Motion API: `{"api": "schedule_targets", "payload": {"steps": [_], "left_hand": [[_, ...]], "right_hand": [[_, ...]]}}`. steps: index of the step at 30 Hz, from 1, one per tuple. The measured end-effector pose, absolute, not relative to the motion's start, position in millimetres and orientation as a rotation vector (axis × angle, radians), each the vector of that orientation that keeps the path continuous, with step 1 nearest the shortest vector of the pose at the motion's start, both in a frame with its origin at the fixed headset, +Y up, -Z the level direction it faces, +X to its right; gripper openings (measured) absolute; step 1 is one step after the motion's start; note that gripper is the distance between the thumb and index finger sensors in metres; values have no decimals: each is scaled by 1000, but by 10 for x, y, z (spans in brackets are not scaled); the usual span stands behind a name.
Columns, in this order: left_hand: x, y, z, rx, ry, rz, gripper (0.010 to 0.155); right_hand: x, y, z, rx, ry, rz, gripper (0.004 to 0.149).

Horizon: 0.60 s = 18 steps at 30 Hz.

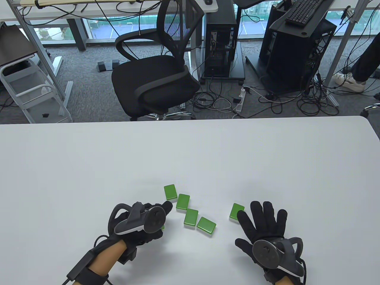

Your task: Flip mahjong tiles upright in a row

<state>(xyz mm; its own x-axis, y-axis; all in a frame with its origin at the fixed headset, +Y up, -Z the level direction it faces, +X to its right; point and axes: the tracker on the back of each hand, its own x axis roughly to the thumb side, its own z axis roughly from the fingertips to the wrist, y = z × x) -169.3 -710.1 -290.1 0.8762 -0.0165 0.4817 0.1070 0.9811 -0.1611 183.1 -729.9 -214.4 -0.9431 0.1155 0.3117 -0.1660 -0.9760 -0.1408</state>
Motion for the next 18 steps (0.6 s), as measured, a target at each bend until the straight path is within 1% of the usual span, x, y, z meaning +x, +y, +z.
{"api": "schedule_targets", "payload": {"steps": [7,18], "left_hand": [[-1808,-7307,-2856,-244,-531,-109,88],[-1769,-7502,-2793,-278,-556,-214,87]], "right_hand": [[1825,-7297,-2145,464,-245,2953,84],[1810,-7301,-2146,471,-237,2957,84]]}}
